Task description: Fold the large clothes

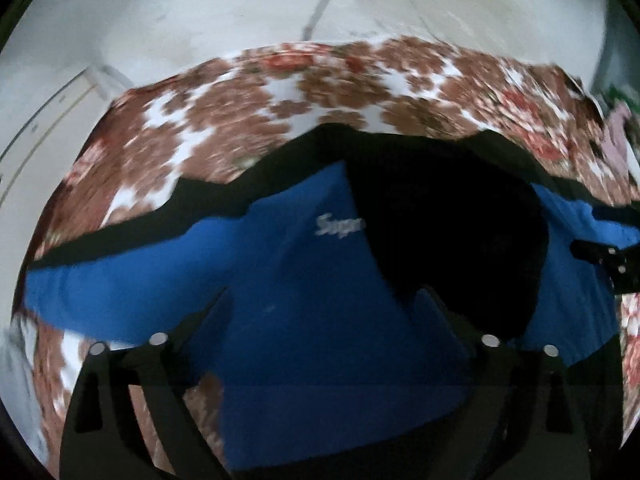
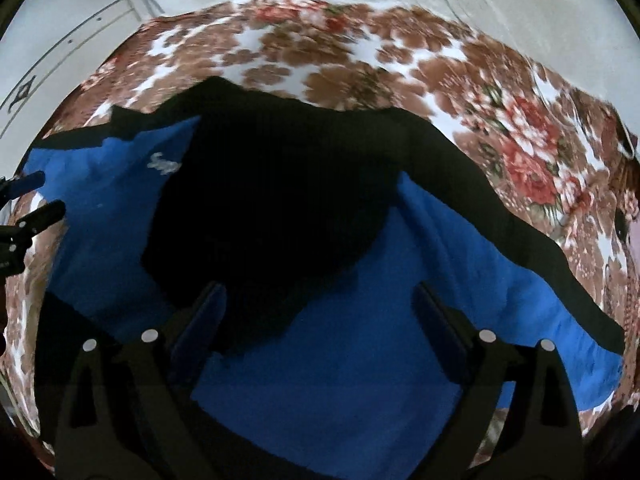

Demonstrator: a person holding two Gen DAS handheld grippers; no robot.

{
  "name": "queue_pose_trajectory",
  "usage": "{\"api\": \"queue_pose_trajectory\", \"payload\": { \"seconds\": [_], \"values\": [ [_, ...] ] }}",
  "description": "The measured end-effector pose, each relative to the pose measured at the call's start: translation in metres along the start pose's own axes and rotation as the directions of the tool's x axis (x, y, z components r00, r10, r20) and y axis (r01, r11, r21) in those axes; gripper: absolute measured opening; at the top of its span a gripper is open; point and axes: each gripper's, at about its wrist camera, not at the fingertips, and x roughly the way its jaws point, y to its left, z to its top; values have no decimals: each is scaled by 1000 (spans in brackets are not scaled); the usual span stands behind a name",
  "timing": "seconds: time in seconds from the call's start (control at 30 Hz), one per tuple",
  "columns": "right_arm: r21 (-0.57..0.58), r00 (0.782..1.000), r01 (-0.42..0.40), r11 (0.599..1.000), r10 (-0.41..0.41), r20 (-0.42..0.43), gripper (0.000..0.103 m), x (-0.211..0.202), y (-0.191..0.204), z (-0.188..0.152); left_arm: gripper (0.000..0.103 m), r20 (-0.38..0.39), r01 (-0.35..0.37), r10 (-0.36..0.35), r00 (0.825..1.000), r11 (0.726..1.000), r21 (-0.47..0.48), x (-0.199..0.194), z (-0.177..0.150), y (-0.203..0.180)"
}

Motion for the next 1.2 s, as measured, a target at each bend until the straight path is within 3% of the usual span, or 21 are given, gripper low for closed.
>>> {"api": "queue_pose_trajectory", "payload": {
  "seconds": [0.3,0.67,0.8,0.97,1.2],
  "values": [
    [36,1000,-1,999,1,7,94,-4,89,12,97,2,-60,61,998,988,-140,-13,-44,104],
    [-123,999,-38,992,39,12,98,26,243,37,97,-37,-92,86,996,955,-283,-11,-83,286],
    [-128,999,-47,991,47,-3,98,43,279,42,97,-46,-117,108,993,940,-320,-4,-91,346],
    [-217,1000,-12,976,8,-17,98,67,328,47,97,-60,-133,119,991,917,-376,4,-100,407],
    [-268,996,47,962,-66,-60,98,97,360,48,97,-90,-164,139,986,886,-433,18,-116,470]
  ]
}}
